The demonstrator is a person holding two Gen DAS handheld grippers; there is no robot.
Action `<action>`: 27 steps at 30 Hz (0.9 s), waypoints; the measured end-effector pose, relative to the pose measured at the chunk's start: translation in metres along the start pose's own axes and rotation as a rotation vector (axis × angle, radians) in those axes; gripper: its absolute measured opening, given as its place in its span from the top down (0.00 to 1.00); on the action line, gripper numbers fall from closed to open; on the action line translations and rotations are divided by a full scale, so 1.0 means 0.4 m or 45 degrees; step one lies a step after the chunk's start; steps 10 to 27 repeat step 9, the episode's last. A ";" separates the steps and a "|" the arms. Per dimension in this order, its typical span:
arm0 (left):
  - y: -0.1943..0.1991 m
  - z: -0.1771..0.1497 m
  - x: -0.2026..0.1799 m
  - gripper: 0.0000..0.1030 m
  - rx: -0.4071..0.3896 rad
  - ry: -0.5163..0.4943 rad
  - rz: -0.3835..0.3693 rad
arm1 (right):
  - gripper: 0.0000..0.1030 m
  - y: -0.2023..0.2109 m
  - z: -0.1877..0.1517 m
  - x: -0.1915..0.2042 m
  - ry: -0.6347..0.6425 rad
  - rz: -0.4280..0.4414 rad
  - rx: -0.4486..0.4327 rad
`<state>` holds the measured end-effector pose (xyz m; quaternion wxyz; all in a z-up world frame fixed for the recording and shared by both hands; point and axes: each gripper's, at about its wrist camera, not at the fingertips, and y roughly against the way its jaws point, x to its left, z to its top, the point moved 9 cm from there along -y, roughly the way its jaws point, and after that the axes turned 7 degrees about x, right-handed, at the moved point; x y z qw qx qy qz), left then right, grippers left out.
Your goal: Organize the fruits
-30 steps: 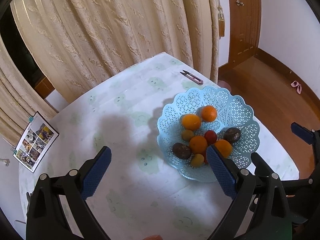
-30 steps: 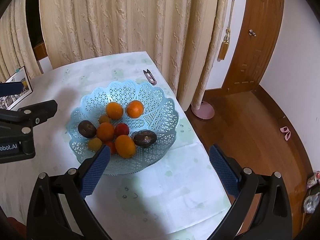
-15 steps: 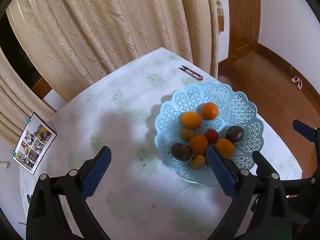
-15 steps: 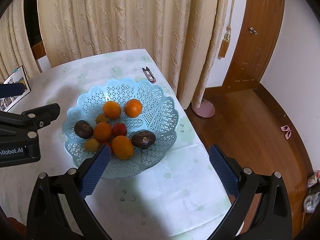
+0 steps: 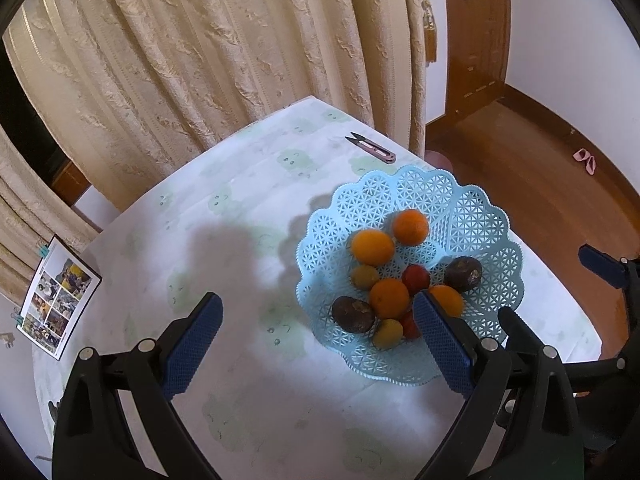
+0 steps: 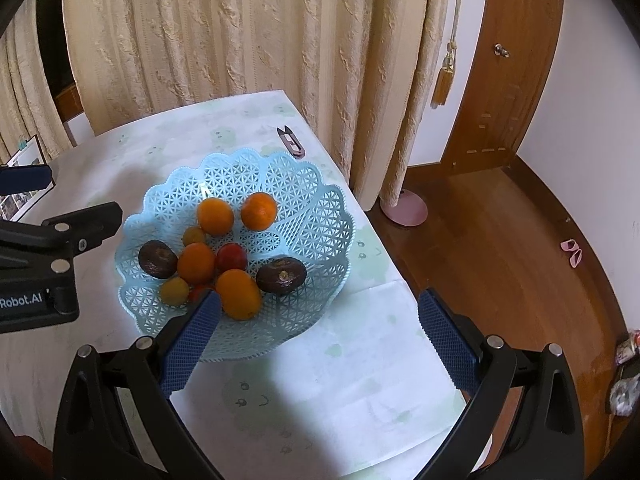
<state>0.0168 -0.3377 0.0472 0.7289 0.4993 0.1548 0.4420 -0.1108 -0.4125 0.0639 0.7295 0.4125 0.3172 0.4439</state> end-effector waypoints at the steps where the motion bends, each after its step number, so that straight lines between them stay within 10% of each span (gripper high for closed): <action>1: -0.003 -0.002 0.000 0.08 0.007 -0.005 -0.015 | 0.03 -0.001 0.000 0.003 -0.001 0.002 0.001; 27: -0.024 -0.036 0.072 0.08 0.059 0.059 -0.001 | 0.03 -0.003 0.013 0.075 0.029 0.043 0.003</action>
